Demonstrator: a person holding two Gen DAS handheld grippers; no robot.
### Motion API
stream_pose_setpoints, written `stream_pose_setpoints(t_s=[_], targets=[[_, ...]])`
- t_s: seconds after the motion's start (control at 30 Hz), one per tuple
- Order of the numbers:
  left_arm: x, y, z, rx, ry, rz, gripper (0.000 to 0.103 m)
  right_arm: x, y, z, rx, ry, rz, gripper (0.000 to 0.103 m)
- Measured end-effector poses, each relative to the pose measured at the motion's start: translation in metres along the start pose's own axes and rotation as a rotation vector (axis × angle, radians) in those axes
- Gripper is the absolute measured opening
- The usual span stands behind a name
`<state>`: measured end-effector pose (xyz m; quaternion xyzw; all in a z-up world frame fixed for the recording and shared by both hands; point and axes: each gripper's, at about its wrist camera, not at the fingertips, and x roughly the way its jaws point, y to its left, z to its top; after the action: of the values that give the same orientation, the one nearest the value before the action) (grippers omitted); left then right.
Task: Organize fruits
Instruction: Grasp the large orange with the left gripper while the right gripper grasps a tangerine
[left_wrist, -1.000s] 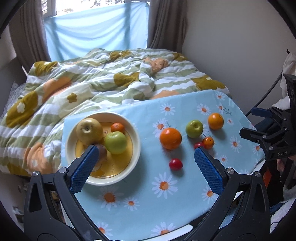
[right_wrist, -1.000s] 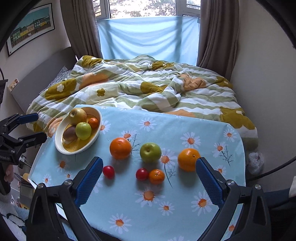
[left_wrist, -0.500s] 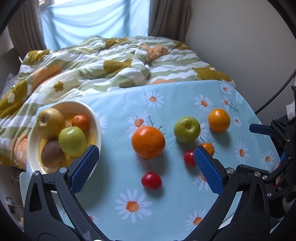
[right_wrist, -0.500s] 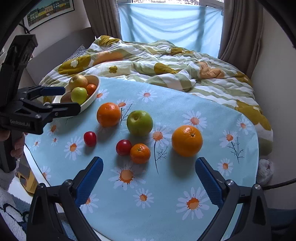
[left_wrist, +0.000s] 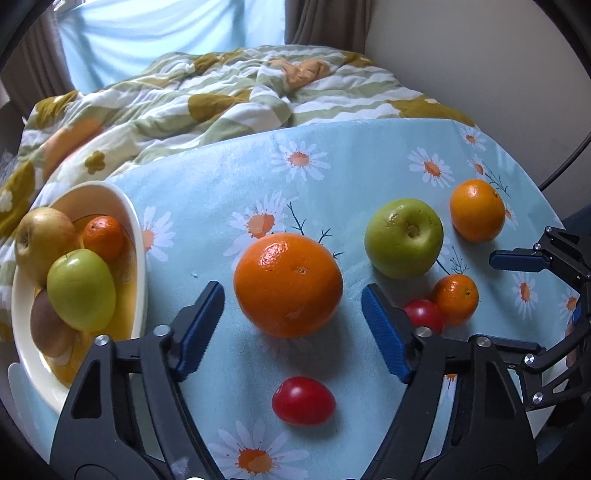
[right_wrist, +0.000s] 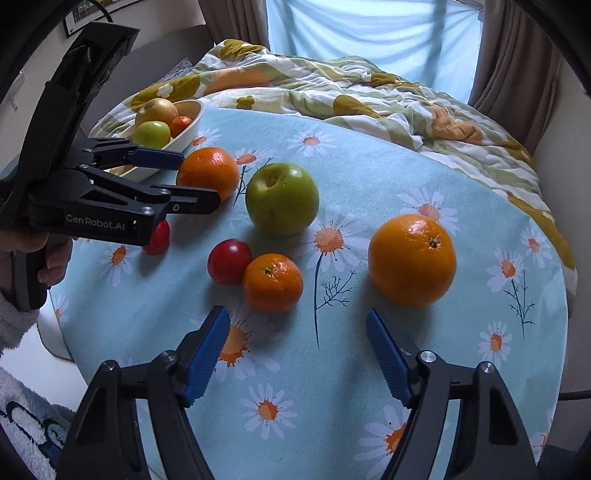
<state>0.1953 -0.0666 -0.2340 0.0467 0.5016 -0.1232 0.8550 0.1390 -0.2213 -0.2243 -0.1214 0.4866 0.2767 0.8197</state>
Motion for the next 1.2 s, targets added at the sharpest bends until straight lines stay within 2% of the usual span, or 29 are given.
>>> stream_pose_setpoints(t_s=[0.07, 0.17, 0.27, 0.63, 0.73, 0.8, 0.93, 1.2], targets=[[0.004, 0.001, 0.000, 0.006, 0.017, 0.013, 0.067, 0.002, 0.001, 0.001, -0.016, 0.001, 0.003, 0.067], [0.004, 0.001, 0.000, 0.019, 0.011, 0.015, 0.067, 0.007, 0.004, 0.003, -0.039, 0.008, 0.009, 0.060], [0.002, 0.000, -0.003, 0.042, 0.011, 0.043, 0.066, 0.009, 0.007, 0.004, -0.060, 0.006, 0.011, 0.058], [-0.003, 0.012, -0.009, -0.012, 0.009, 0.053, 0.066, 0.016, 0.012, 0.012, -0.153, 0.003, 0.026, 0.049], [-0.004, 0.012, -0.011, -0.020, 0.004, 0.054, 0.066, 0.017, 0.012, 0.013, -0.182, 0.001, 0.030, 0.044], [-0.007, 0.010, -0.012, -0.019, -0.007, 0.052, 0.065, 0.018, 0.013, 0.013, -0.199, 0.001, 0.046, 0.035], [-0.013, 0.007, -0.010, -0.020, -0.022, 0.058, 0.065, 0.017, 0.016, 0.011, -0.232, -0.010, 0.040, 0.034], [-0.035, 0.001, -0.011, -0.040, -0.052, 0.066, 0.065, 0.002, 0.014, 0.009, -0.200, -0.035, 0.050, 0.034]])
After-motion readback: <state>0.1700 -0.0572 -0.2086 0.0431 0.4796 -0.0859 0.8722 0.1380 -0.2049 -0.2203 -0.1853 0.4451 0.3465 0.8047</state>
